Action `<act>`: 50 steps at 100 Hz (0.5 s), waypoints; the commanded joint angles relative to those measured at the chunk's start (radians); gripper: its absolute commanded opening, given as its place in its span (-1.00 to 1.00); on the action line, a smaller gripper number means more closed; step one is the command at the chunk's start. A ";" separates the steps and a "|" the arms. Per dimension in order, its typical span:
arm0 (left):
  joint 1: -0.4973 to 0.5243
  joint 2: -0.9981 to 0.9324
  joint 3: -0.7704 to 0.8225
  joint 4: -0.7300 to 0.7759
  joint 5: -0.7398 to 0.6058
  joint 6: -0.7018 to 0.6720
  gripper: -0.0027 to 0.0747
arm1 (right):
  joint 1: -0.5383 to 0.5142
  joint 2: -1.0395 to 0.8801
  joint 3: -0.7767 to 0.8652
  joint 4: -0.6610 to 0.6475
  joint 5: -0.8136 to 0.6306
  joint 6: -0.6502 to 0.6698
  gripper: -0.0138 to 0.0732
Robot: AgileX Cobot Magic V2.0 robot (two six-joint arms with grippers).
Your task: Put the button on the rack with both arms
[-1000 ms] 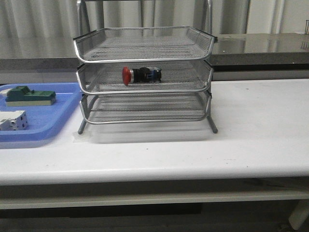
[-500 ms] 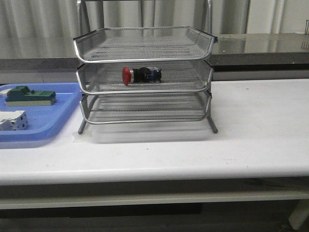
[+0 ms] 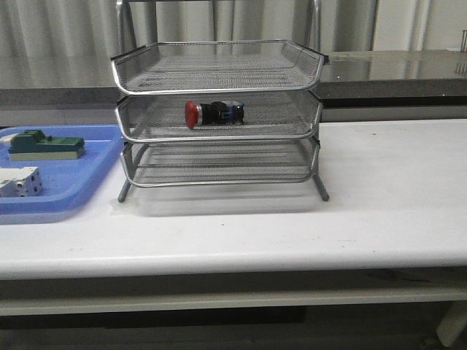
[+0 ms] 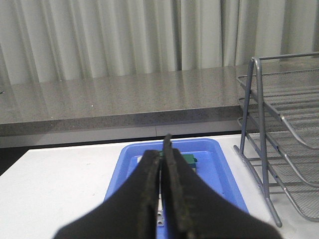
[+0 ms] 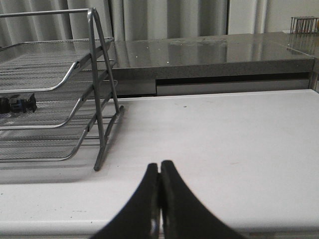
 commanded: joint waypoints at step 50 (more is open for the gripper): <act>-0.010 -0.076 0.083 0.439 -0.057 -0.562 -0.92 | -0.005 -0.022 -0.017 0.001 -0.085 0.000 -0.81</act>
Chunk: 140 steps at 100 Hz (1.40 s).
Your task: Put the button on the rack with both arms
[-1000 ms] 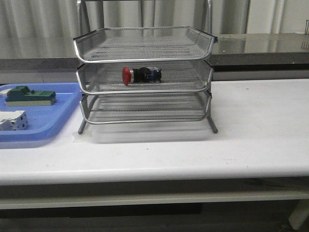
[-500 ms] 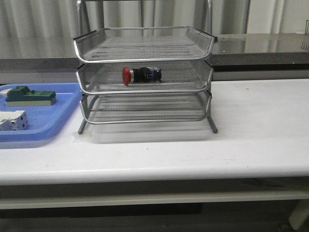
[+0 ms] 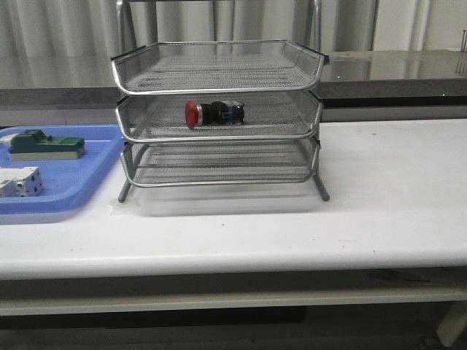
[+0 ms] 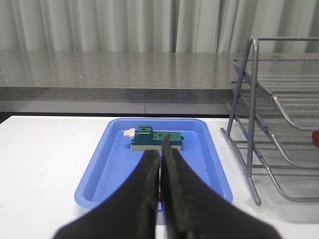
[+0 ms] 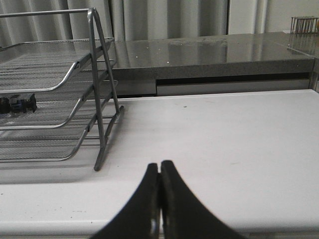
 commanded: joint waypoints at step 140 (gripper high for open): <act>-0.100 -0.293 0.209 -0.005 -0.092 -0.040 -0.92 | -0.005 -0.022 -0.017 0.001 -0.085 0.000 -0.81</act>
